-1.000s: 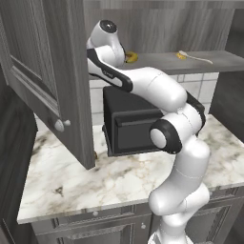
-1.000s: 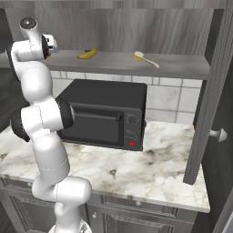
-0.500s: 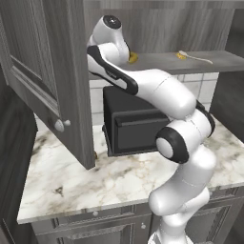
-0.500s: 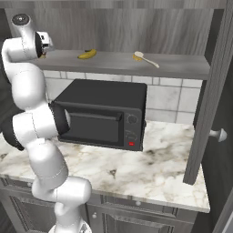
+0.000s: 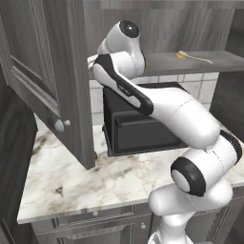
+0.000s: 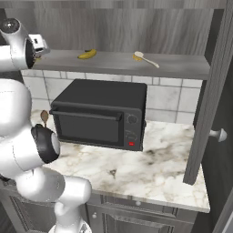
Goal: Pick the sponge and dish brush from the cabinet and place them on the counter.
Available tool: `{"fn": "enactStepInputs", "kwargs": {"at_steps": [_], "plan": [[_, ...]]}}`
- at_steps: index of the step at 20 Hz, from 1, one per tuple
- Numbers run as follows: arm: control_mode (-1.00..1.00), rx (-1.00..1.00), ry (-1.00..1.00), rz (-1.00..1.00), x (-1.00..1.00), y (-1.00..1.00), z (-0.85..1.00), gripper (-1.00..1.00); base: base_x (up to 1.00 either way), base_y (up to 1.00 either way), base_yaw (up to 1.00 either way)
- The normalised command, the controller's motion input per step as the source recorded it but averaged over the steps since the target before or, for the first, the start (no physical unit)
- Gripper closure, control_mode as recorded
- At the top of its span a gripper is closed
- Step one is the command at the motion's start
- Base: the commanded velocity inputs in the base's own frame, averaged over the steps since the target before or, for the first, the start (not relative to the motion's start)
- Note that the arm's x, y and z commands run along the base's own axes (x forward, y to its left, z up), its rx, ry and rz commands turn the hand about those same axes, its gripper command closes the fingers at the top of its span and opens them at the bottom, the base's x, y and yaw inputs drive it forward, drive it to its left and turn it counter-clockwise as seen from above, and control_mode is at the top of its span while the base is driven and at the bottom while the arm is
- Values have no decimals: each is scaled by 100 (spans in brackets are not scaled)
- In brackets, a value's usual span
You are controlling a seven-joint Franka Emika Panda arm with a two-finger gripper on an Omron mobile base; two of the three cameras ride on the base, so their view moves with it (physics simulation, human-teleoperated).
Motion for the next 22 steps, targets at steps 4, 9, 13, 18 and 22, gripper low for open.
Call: {"fn": "enactStepInputs", "kwargs": {"at_steps": [4,9,13,18,22], "plan": [[-100,0,-7,1,-87,-39,0,100,0,0,0],[-100,0,-1,0,-83,-30,2,100,0,0,0],[-100,0,0,0,-80,-28,10,100,0,0,0],[-100,0,1,0,-80,-27,8,100,0,0,0],[-100,-2,7,0,-64,-18,1,100,0,0,0]]}}
